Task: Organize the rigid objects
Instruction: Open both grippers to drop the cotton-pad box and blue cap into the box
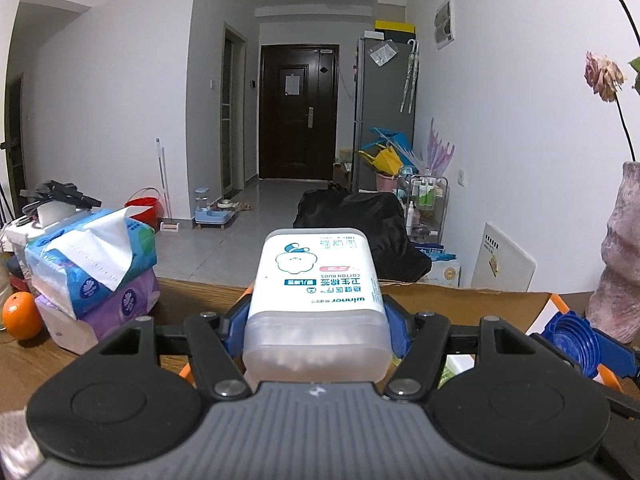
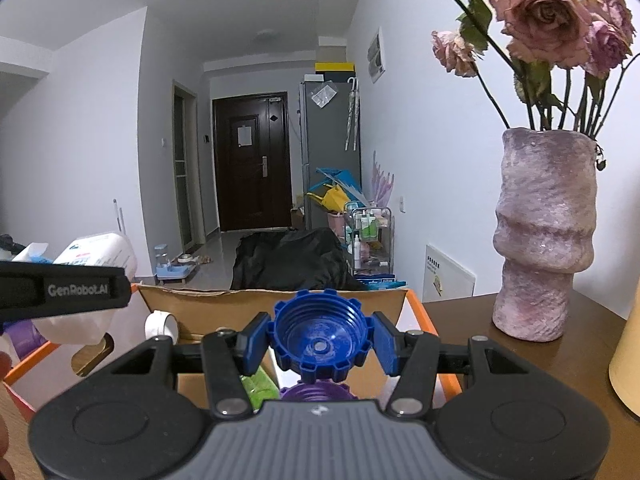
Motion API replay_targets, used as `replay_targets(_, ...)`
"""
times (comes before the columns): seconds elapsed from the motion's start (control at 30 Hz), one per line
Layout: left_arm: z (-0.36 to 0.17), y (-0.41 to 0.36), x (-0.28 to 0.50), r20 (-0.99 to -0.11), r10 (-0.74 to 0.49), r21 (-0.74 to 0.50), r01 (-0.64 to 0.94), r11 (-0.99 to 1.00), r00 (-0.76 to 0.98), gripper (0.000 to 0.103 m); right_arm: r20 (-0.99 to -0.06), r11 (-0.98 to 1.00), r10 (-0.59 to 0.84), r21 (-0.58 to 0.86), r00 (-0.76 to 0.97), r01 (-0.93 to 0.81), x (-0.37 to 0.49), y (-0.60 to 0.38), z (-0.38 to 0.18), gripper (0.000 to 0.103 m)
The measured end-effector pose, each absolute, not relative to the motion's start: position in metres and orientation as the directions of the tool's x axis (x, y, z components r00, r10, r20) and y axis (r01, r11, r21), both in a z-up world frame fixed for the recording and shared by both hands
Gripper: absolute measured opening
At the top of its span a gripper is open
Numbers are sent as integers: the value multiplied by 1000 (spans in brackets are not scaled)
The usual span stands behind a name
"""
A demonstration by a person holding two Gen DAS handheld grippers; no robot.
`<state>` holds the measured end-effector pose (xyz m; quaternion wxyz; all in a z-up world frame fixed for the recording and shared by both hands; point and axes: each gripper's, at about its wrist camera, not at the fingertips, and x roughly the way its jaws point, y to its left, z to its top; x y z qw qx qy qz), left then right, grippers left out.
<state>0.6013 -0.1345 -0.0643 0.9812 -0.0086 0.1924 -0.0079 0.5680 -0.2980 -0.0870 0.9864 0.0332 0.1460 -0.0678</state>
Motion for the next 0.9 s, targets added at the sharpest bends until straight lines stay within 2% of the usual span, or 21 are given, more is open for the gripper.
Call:
replay_targets(0.27,-71,-134,608,-414,-26,-11,23,1000,910,68,-318,991,-115,30,941,132,572,-299,-88,53)
replay_targets(0.33,-72,-134,608,-416,-22,-8,20,1000,909,76,-335,992,-105,31,936,122,573,-299,-87,54)
replay_targets(0.37,-72,-133,607,-411,-16,-3,16,1000,912,86,-346,992,-101,33,933,120,573,-300,-87,55)
replay_targets(0.4,-71,-133,606,-406,-9,1,10,1000,914,98,-354,992,-102,37,930,122,574,-302,-87,58)
replay_targets(0.43,-71,-133,605,-400,1,3,0,1000,917,103,-362,991,-106,38,926,128,574,-303,-87,71)
replay_targets(0.47,-70,-132,604,-394,9,1,-10,1000,919,103,-365,990,-112,40,924,136,574,-304,-87,89)
replay_targets(0.53,-70,-129,605,-403,7,-9,-11,1000,915,103,-349,986,-131,51,928,159,571,-307,-87,102)
replay_targets(0.9,-60,-113,599,-406,10,-41,-29,999,914,103,-325,979,-143,89,935,181,559,-317,-76,103)
